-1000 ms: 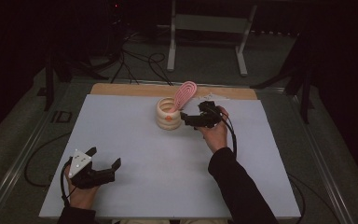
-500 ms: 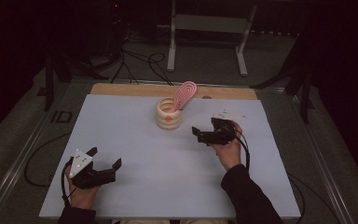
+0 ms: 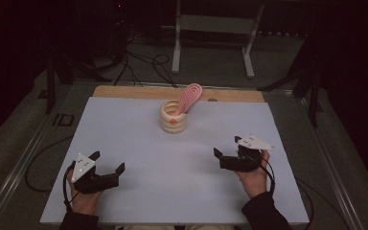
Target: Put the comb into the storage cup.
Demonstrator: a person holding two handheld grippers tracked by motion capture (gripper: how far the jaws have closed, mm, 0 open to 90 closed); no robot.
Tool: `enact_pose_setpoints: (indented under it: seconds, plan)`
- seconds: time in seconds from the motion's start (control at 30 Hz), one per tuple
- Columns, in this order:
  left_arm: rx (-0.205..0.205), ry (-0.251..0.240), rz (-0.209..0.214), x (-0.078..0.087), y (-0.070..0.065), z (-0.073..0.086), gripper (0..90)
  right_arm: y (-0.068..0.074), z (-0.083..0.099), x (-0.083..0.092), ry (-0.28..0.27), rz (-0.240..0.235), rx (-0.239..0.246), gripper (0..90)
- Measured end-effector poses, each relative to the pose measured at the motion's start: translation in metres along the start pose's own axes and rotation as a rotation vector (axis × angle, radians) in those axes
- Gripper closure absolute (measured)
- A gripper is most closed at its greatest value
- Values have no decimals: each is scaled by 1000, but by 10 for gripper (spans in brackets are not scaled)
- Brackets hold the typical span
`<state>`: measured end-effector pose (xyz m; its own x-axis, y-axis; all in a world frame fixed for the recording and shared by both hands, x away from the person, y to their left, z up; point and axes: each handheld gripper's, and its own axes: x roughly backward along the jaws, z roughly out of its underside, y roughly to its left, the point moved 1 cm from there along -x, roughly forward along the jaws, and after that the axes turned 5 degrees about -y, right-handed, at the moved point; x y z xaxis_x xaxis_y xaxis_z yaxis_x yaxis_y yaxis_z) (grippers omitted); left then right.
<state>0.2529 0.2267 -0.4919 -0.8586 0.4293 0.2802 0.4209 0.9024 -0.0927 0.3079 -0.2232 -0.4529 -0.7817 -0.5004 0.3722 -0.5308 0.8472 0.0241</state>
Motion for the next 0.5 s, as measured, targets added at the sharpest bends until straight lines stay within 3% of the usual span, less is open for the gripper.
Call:
enact_pose_setpoints:
  seconds: [0.3, 0.33, 0.5]
  plan:
    - [-10, -2, 6, 0, -2, -1, 6, -2, 23, 29, -45, -2, 8, 82]
    - [-14, -7, 9, 0, -2, -1, 5, -2, 28, 38, -73, -4, 9, 82]
    - [-13, -13, 16, 1, -2, -1, 5, -1, 31, 45, -102, -11, 6, 82]
